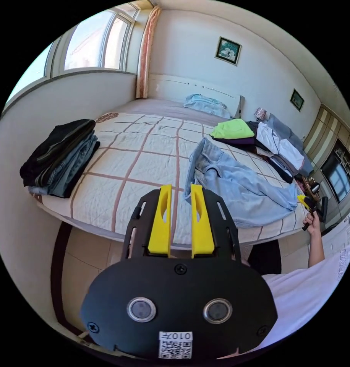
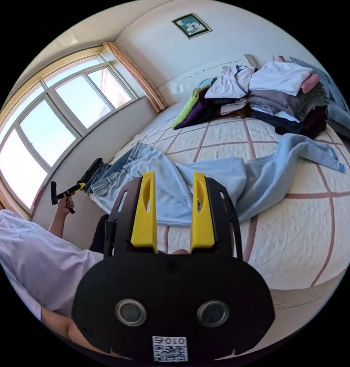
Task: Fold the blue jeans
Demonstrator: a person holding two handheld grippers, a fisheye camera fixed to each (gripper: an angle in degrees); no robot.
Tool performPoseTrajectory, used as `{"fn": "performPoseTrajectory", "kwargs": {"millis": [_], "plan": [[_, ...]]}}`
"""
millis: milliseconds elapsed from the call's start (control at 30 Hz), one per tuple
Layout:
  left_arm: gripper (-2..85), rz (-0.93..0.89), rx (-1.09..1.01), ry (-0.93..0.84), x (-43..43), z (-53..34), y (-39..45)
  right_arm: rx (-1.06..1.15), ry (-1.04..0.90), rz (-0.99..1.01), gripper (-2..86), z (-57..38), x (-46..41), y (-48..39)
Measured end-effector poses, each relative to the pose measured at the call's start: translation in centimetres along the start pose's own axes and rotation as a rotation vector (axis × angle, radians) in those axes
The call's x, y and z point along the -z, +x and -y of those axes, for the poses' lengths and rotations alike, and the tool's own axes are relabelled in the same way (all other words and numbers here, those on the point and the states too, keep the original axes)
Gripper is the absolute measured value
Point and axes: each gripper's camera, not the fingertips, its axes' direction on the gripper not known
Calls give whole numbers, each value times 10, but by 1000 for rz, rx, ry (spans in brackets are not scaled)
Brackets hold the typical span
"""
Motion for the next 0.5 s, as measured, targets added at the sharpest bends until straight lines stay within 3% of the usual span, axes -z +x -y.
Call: {"fn": "performPoseTrajectory", "kwargs": {"millis": [267,500], "plan": [[133,-135,-190,-260,-88,81,37,341,-187,-49,153,90,-82,-98],[105,-155,-176,-308,-109,69,40,504,-348,-28,157,197,-198,-173]]}}
